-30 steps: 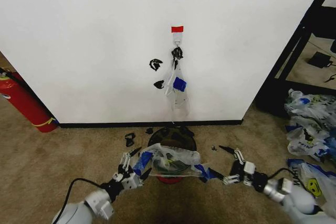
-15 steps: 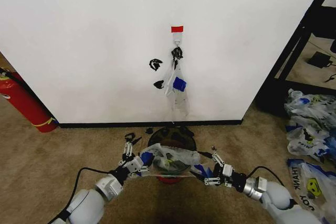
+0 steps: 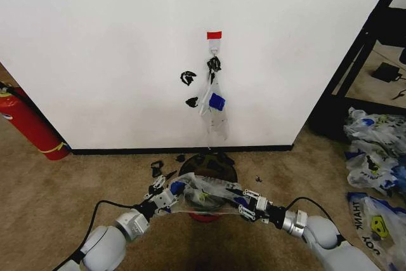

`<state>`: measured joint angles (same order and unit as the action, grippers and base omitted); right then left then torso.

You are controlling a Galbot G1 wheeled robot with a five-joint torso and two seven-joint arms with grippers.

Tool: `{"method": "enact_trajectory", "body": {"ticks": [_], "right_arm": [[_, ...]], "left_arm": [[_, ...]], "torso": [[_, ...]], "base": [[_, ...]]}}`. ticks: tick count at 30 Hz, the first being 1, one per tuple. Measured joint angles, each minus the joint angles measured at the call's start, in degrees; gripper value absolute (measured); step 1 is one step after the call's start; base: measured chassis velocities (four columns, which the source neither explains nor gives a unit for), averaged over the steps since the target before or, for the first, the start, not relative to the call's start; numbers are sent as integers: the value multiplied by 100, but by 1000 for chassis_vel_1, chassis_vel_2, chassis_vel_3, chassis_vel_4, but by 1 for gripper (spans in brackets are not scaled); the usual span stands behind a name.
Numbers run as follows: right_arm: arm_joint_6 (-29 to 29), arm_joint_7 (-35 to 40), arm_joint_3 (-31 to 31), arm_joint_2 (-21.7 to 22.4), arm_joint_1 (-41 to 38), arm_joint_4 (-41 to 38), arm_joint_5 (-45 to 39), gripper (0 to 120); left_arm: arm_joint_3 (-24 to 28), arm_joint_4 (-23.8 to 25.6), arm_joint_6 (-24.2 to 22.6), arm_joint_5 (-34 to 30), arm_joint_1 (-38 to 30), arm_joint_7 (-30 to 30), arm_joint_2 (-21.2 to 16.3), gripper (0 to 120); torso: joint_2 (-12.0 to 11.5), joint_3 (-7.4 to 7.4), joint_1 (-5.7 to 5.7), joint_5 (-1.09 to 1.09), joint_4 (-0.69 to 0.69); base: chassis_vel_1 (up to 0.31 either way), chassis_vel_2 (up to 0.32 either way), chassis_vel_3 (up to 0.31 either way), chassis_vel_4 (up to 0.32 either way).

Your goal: Pick up the garbage bag from the wall and place it over the trash bin.

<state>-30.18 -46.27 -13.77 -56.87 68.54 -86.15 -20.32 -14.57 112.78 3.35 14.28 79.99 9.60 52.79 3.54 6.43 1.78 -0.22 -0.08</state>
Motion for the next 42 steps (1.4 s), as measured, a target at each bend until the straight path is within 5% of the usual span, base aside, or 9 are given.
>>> {"method": "enact_trajectory", "body": {"ticks": [9, 29, 42], "right_arm": [[25, 428, 169, 21, -152, -45, -621, 0], [573, 339, 665, -555, -1262, 1330, -2245, 0], [650, 230, 769, -882, -1929, 2251, -2397, 0]], "left_arm": [[29, -150, 95, 123, -136, 76, 162, 0], [206, -1014, -25, -125, -933, -114, 694, 0], [413, -1712, -11, -373, -1649, -104, 950, 0]], "torso": [[0, 0, 0, 0, 0], [0, 0, 0, 0, 0], [1, 1, 0, 0, -1]], "base": [[0, 0, 0, 0], [0, 0, 0, 0], [0, 0, 0, 0]]}}
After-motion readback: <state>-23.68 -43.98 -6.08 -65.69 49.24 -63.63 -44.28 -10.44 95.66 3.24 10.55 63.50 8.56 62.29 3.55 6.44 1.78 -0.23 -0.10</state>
